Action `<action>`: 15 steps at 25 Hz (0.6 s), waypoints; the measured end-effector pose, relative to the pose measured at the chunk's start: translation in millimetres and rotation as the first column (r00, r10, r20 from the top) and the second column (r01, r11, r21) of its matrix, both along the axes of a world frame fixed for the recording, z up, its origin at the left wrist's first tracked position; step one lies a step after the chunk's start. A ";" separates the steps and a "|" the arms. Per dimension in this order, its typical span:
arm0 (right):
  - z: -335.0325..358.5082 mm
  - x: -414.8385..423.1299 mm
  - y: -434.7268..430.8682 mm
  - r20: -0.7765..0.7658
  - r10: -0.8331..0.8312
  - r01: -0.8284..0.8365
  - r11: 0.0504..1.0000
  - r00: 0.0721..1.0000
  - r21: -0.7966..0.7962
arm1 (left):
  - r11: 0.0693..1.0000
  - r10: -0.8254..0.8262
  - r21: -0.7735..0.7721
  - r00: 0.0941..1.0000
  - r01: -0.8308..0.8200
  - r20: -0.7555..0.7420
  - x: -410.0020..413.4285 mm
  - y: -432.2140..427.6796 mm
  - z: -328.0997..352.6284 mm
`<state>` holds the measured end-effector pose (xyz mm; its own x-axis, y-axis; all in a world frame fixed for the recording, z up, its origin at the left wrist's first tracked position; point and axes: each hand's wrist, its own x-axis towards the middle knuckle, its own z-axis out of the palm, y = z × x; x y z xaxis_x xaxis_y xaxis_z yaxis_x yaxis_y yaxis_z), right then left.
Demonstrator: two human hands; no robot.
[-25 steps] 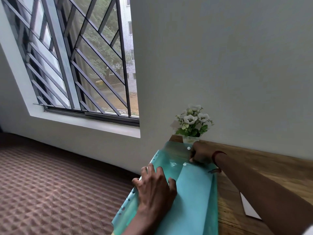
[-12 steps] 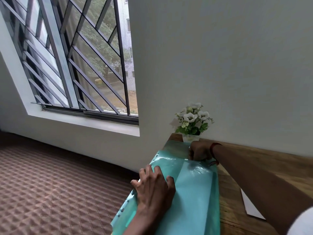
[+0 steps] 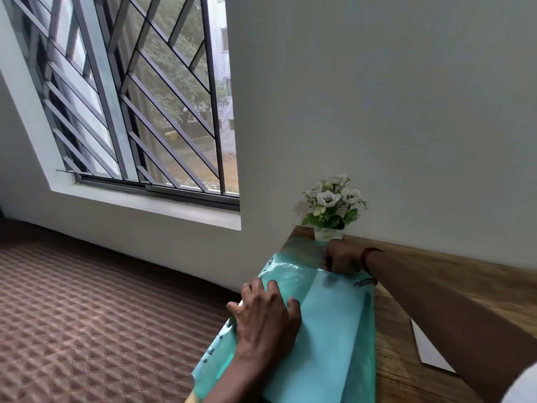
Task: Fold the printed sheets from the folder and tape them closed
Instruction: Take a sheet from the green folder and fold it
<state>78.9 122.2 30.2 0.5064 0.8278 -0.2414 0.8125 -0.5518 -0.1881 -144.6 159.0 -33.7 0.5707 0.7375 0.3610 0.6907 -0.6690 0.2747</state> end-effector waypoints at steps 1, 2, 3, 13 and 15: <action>0.5 -0.5 -0.2 0.032 0.001 -0.001 1.000 0.999 0.013 | 1.000 0.001 -0.015 1.000 -0.001 -0.008 -0.9 0.1 0.6; 1.2 -1.5 -1.0 0.061 -0.007 0.005 0.999 0.998 0.035 | 1.000 0.005 -0.025 1.000 -0.005 -0.012 -1.9 0.5 2.1; 1.6 -2.8 -1.7 0.096 -0.008 0.002 0.998 0.995 0.066 | 0.999 0.011 -0.032 1.000 -0.011 -0.016 -3.1 1.2 3.3; 20.0 -9.5 -21.6 0.198 -0.044 -0.037 0.921 0.979 0.387 | 0.990 0.116 -0.096 0.983 -0.103 0.144 -6.3 10.2 23.6; 21.5 -8.8 -28.4 0.180 -0.031 -0.049 0.905 0.983 0.422 | 0.992 0.087 -0.107 0.969 -0.063 0.233 -7.5 14.2 30.4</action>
